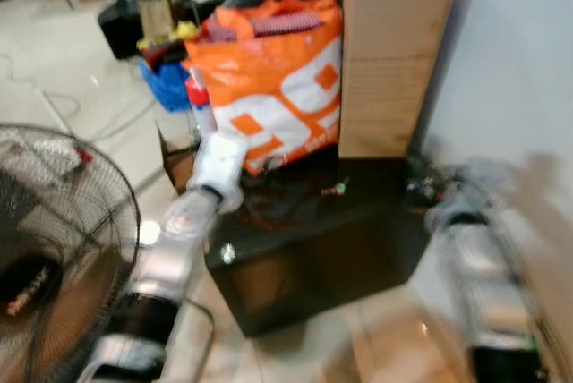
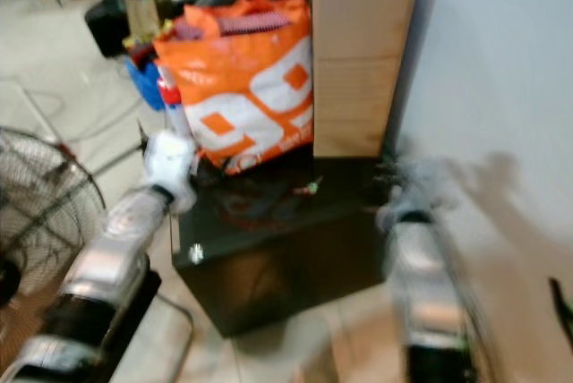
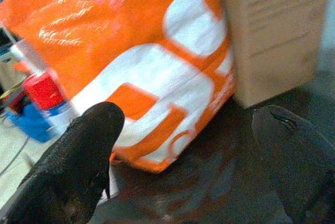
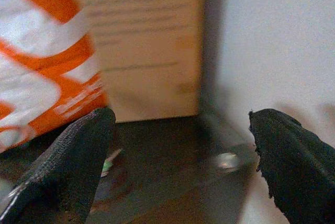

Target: Hang keys on a hook

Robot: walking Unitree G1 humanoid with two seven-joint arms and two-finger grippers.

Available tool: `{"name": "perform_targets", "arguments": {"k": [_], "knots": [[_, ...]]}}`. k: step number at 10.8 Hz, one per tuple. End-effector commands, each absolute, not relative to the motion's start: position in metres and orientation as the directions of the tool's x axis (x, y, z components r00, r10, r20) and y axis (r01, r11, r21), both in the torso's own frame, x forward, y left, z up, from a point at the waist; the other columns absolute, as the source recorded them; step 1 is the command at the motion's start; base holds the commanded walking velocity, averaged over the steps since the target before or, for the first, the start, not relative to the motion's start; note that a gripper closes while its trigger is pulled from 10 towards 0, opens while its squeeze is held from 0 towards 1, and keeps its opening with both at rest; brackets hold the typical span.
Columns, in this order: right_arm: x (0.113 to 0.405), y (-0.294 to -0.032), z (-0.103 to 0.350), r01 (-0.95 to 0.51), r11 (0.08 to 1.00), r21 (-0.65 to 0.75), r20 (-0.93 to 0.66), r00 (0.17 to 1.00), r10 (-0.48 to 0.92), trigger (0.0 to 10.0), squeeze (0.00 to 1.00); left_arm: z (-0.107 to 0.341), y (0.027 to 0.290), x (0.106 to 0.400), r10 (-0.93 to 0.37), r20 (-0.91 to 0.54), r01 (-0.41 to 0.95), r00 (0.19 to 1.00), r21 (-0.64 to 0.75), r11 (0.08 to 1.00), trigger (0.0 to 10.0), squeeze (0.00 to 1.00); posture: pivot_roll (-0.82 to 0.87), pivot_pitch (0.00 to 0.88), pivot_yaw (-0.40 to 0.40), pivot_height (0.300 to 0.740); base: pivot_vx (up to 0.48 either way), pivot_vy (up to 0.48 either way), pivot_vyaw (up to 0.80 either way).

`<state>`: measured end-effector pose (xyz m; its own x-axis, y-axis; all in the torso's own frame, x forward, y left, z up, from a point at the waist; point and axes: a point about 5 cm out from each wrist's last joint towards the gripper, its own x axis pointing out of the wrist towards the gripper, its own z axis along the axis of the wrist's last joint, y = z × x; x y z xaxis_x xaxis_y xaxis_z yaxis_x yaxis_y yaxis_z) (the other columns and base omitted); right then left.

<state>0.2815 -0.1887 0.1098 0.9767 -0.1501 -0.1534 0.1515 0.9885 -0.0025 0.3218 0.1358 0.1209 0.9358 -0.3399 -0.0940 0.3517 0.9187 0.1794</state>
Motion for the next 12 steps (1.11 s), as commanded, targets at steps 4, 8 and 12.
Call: {"name": "perform_targets", "arguments": {"k": [4, 8, 12], "knots": [[0.278, -0.195, 0.101, 0.139, 0.99, -0.014, -0.182, 0.973, -0.139, 10.0, 1.0, 0.123, 0.138, 0.316, -0.346, -0.089, 0.357, 0.934, 0.202, 0.912, 10.0, 0.0, -0.14, 0.0, 0.073, 0.74, 0.337, 0.0, 0.8], [0.282, -0.206, 0.102, 0.155, 0.987, -0.038, -0.181, 0.971, -0.159, 10.0, 1.0, 0.118, 0.14, 0.312, -0.333, -0.101, 0.346, 0.937, 0.18, 0.921, 10.0, 0.0, -0.13, 0.0, 0.057, 0.74, 0.16, 0.0, 0.0], [0.281, -0.204, 0.102, 0.179, 0.983, -0.026, -0.157, 0.971, -0.181, 10.0, 1.0, 0.122, 0.144, 0.313, -0.31, -0.066, 0.317, 0.948, 0.184, 0.93, 10.0, 0.0, -0.13, 0.0, 0.049, 0.74, 0.0, -0.076, 0.0]]}}
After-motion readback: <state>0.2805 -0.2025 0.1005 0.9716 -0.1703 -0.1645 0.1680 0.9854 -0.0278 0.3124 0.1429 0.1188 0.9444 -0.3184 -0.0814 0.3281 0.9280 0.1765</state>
